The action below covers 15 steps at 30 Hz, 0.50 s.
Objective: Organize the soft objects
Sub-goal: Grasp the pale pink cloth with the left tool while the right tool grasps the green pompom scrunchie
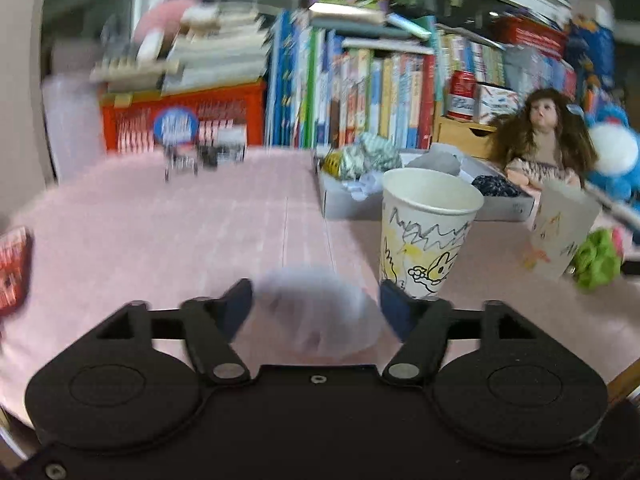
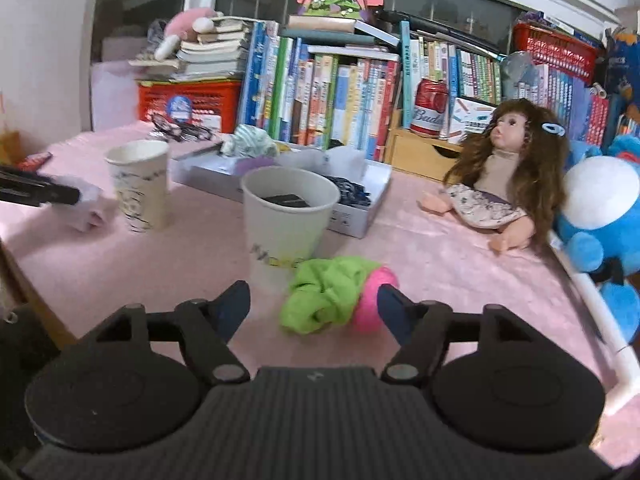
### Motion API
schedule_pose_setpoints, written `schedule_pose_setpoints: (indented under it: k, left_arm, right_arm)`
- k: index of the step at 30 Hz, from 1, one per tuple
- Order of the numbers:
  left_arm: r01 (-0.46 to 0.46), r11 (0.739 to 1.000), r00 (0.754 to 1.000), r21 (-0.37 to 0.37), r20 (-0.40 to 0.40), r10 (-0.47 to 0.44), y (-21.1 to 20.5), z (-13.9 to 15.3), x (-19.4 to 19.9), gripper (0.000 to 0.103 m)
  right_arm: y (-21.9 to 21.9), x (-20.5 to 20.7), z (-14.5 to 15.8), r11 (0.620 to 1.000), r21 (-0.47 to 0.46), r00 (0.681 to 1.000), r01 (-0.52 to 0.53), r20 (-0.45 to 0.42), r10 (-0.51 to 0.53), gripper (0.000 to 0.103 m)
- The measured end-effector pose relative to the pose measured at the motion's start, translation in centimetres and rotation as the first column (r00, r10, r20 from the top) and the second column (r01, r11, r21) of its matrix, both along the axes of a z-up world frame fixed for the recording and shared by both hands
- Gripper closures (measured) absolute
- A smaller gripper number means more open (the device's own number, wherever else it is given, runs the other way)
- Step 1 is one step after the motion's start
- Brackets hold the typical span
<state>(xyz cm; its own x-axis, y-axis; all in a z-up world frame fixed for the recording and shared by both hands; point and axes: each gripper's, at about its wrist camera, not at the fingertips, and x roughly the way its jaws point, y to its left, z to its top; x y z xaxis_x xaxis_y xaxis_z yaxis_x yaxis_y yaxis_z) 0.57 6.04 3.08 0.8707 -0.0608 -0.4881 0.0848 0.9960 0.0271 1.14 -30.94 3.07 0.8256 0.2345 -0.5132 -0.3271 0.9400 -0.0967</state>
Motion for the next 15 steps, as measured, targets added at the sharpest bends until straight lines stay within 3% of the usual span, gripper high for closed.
schedule_pose_setpoints:
  k: [4,8,11,15]
  left_arm:
    - [0.048,0.992,0.999,0.117,0.017,-0.05,-1.7,-0.8,-0.1,0.021]
    - [0.051,0.983,0.999,0.177,0.01,-0.053,-2.7,-2.3,0.2,0.018]
    - [0.034,0.973,0.999,0.228,0.025,-0.041,-3.1,-3.2,0.0,0.018]
    - [0.013,0.975,0.998,0.221,0.061,-0.027,-2.5,-3.4,-0.3,0.015]
  right_arm:
    - [-0.1,1.2,-1.1,0.999,-0.007,0.999,0.031,-0.015,-0.031,0.012]
    - [0.5,2.2,-2.4,0.998,-0.002,0.997,0.07,-0.022,-0.07,0.002]
    - [0.9,2.5,-3.0,0.995,0.008,0.995,0.101,-0.023,-0.101,0.001]
    - [1.2,3.0,-3.4,0.989,0.012,0.989,0.148,-0.027,-0.147,0.001]
